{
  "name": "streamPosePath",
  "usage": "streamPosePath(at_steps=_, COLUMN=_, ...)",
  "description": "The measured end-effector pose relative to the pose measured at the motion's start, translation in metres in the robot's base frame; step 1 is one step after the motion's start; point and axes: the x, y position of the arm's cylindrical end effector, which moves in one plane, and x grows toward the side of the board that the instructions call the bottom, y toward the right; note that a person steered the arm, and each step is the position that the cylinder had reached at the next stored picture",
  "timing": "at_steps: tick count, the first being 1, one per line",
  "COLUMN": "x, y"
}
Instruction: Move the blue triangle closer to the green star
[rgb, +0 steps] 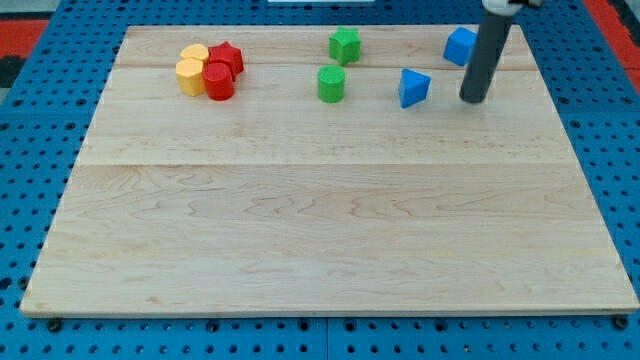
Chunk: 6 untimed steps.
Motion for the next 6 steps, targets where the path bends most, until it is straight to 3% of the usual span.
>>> streamPosePath(at_steps=1, x=-0.006, y=-0.045)
streamPosePath(at_steps=2, x=-0.044, y=-0.051)
streamPosePath(at_steps=3, x=-0.052, y=-0.045)
streamPosePath(at_steps=6, x=-0.065, y=-0.141)
